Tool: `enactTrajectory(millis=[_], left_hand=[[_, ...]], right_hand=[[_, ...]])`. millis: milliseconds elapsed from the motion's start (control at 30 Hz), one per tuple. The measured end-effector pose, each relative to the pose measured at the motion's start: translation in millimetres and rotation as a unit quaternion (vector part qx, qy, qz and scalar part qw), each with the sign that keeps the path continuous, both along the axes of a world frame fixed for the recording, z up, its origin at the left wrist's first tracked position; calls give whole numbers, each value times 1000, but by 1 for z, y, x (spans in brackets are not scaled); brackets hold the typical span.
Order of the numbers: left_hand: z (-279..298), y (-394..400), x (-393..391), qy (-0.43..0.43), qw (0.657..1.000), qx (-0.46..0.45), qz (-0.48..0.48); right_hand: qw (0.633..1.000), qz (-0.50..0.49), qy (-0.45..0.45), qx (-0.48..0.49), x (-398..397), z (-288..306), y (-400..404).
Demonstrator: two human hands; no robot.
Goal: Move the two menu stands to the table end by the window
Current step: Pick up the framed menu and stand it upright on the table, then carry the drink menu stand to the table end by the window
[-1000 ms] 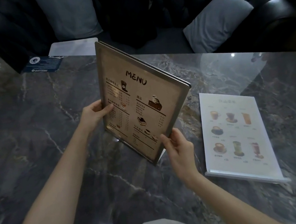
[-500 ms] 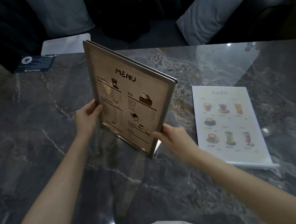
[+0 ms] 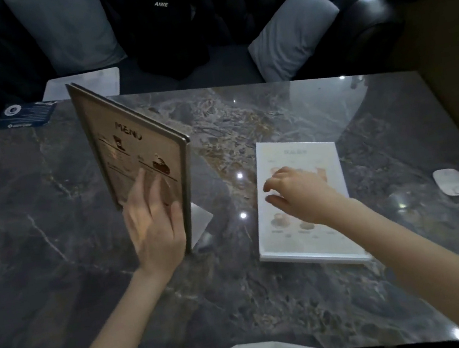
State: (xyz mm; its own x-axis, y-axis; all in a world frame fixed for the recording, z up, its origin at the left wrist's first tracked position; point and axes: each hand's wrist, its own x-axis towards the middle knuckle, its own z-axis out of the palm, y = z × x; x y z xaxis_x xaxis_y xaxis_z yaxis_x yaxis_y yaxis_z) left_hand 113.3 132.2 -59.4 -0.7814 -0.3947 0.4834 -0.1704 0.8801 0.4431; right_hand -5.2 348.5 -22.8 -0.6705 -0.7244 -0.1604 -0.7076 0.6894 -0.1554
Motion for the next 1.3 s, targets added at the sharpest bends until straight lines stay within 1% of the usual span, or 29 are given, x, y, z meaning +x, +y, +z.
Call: enactTrajectory(millis=[67, 133, 167, 267, 367, 400, 467, 500, 600, 667, 733, 800, 867, 900, 967, 1033, 1100, 1167, 1233, 1300], left_hand=[[-2, 27, 1, 16, 999, -31, -18], [-7, 52, -2, 2, 996, -82, -32], [-12, 64, -5, -25, 993, -109, -41], [-36, 91, -19, -161, 973, -153, -66], [-62, 116, -37, -280, 944, -161, -66], [-68, 122, -43, -323, 931, -160, -63], [-78, 132, -51, -416, 901, -117, -46], [-80, 136, -54, -447, 889, -93, -34], [-86, 146, -55, -492, 870, -31, -9], [-86, 149, -55, -489, 872, 38, 11], [-86, 149, -57, -475, 871, 127, 17], [-88, 147, -59, -443, 866, 231, 13], [-87, 145, -60, -391, 857, 335, 26], [-86, 144, -61, -369, 845, 386, 39], [-84, 145, -62, -348, 808, 471, 60], [-83, 145, -63, -346, 780, 515, 77], [-83, 145, -65, -343, 768, 534, 90], [-83, 146, -67, -338, 765, 540, 98], [-81, 148, -69, -328, 766, 544, 96], [-77, 151, -75, -307, 776, 545, 84]], right_hand=[[1000, -20, 4, 23, -7, -8, 33], [999, -44, 9, 4, -11, -21, 68], [998, -57, 14, -14, -12, -29, 85], [991, -118, 22, -55, -6, -53, 124], [983, -175, 2, -47, 1, -80, 155], [981, -189, -10, -37, 3, -88, 162], [977, -210, -41, -24, 7, -101, 174], [973, -221, -59, -25, 8, -105, 178], [950, -274, -144, -46, 8, -111, 183], [927, -303, -208, -76, 7, -115, 185], [893, -341, -264, -129, 5, -119, 186], [841, -389, -326, -187, 4, -121, 185], [791, -422, -382, -225, 2, -122, 184], [773, -430, -401, -236, 2, -123, 184], [741, -442, -438, -252, -2, -125, 184], [717, -441, -476, -256, -7, -126, 185], [718, -416, -498, -252, -11, -125, 186], [730, -397, -496, -253, -14, -124, 186], [744, -384, -481, -260, -18, -123, 190], [757, -369, -466, -273, -21, -116, 195]])
